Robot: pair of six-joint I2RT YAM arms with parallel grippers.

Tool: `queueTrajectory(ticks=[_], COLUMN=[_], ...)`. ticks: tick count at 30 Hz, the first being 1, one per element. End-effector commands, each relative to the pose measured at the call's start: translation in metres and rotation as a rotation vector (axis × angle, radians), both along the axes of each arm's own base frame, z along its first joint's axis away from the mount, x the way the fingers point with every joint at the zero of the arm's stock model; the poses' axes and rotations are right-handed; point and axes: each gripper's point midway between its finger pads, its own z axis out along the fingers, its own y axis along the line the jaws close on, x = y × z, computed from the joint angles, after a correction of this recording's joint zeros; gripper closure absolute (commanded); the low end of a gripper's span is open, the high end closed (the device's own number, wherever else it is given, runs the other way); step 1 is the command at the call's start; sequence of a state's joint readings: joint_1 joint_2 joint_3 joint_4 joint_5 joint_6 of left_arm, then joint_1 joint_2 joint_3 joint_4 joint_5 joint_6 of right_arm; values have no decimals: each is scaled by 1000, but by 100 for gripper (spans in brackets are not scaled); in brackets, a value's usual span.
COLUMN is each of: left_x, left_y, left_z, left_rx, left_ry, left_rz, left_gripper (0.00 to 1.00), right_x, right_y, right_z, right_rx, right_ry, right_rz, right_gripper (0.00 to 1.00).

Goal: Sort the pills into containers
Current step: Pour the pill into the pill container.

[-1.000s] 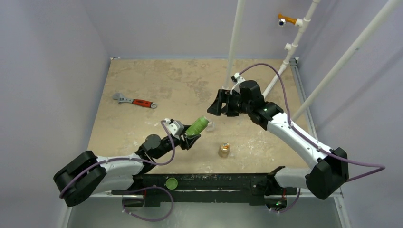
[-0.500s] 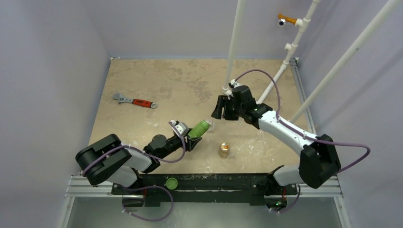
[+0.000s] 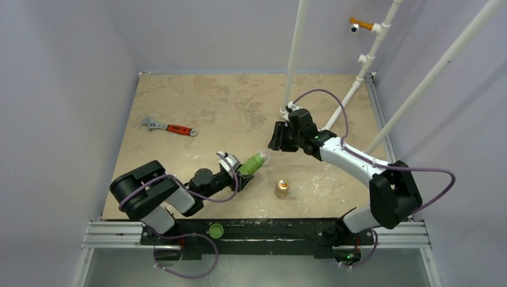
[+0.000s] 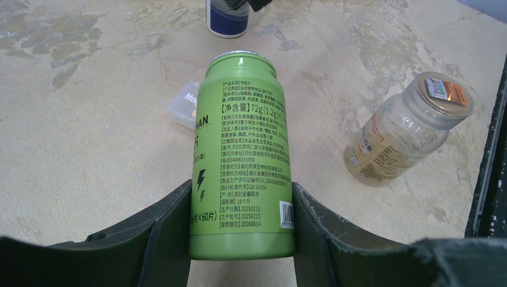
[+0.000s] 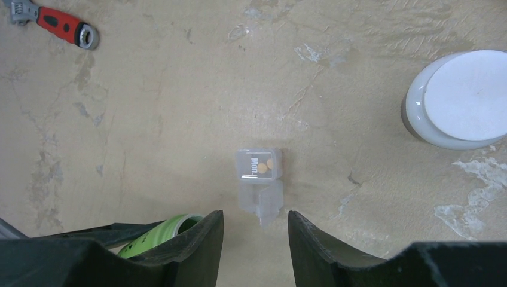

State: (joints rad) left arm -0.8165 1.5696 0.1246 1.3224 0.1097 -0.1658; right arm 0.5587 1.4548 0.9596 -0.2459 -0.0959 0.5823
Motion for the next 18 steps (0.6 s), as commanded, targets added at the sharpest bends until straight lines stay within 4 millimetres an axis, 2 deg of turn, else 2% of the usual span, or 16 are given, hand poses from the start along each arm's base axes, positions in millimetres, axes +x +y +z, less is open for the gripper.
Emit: queueTrajectory(ticks=[1,18], left_x=[9,16], left_y=[-12,-14], left_z=[30,14], left_rx=[-99,-77], left_ry=[-59,32], left_rz=[-23,-25], left_gripper=[100,100], right_x=[12,13], right_y=[3,1], right_z=[7,2], right_rx=[7,-4], right_ry=[-51,-51], right_rz=[-3,-5], right_gripper=[57,58])
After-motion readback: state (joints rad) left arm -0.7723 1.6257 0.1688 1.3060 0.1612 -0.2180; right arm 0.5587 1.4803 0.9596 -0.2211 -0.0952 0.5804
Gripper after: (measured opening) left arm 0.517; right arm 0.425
